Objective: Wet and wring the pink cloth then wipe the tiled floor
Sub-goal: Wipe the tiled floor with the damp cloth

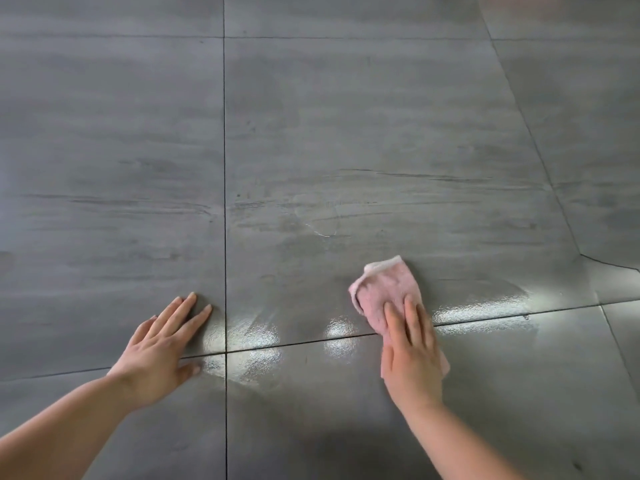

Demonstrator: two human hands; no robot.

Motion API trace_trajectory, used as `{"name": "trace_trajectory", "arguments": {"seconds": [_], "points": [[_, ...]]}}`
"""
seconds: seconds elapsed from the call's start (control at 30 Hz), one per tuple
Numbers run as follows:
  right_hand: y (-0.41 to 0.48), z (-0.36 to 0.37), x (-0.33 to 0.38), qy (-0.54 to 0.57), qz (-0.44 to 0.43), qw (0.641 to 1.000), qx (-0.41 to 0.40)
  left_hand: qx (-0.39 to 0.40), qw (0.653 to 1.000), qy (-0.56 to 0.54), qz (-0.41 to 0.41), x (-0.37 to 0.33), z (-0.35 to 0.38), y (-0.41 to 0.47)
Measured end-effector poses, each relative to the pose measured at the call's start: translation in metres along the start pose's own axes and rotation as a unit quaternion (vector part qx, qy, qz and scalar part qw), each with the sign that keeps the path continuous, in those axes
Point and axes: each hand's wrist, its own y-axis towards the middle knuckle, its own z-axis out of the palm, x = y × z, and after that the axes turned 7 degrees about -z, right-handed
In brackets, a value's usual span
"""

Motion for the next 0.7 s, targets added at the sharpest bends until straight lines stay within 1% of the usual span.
{"name": "trace_trajectory", "arguments": {"seconds": [0.03,0.07,0.1,0.13,0.2,0.23,0.3,0.33,0.4,0.43,0.47,0.5,0.53,0.57,0.6,0.63,0.67,0.7], "points": [[-0.012,-0.001,0.008,-0.008,0.01,1.0,0.0,-0.004,1.0,-0.001,-0.005,-0.001,0.001,-0.001],[-0.024,-0.001,0.02,-0.003,-0.004,1.0,0.006,-0.01,1.0,-0.007,-0.011,-0.003,0.003,-0.002],[-0.035,0.0,0.034,0.01,-0.045,0.999,0.015,-0.014,1.0,-0.014,-0.017,-0.006,0.004,-0.003],[-0.041,0.003,0.047,0.021,-0.107,0.994,0.027,-0.019,0.999,-0.019,-0.021,-0.008,0.005,-0.003],[-0.035,0.009,0.068,0.032,-0.236,0.97,0.043,-0.023,0.999,-0.022,-0.024,-0.011,0.005,-0.004],[-0.025,0.012,0.074,0.033,-0.285,0.957,0.042,-0.021,0.999,-0.025,-0.025,-0.011,0.005,-0.004],[0.003,0.017,0.07,0.049,-0.333,0.941,0.036,-0.015,0.999,-0.02,-0.027,-0.01,0.004,-0.003],[0.019,0.016,0.06,0.048,-0.334,0.94,0.038,-0.013,0.999,-0.018,-0.024,-0.01,0.004,-0.002],[0.042,0.015,0.024,0.021,-0.295,0.954,0.055,-0.015,1.0,-0.019,-0.011,-0.006,0.002,-0.001],[0.049,0.012,0.004,0.012,-0.247,0.968,0.048,-0.017,1.0,-0.021,-0.002,-0.004,0.0,-0.001],[0.052,0.007,-0.014,0.018,-0.178,0.983,0.037,-0.017,0.999,-0.026,0.008,-0.002,-0.001,-0.001],[0.052,0.002,-0.027,0.038,-0.086,0.995,0.023,-0.016,0.999,-0.027,0.014,-0.002,-0.002,-0.002],[0.048,-0.001,-0.035,0.068,0.019,0.998,0.003,-0.017,0.999,-0.027,0.016,-0.002,-0.002,-0.002],[0.04,-0.003,-0.033,0.092,0.099,0.991,-0.02,-0.025,0.999,-0.026,0.016,-0.003,0.0,-0.001],[0.032,-0.004,-0.022,0.103,0.143,0.984,-0.039,-0.034,0.999,-0.027,0.013,-0.003,0.001,-0.001],[0.021,-0.003,-0.004,0.098,0.152,0.983,-0.043,-0.041,0.999,-0.032,0.01,-0.004,0.002,-0.001],[0.007,0.0,0.019,0.084,0.129,0.987,-0.038,-0.046,0.998,-0.03,0.006,-0.005,0.001,-0.003],[-0.007,0.003,0.044,0.078,0.084,0.993,-0.028,-0.046,0.999,-0.027,-0.001,-0.006,0.001,-0.003]]}}
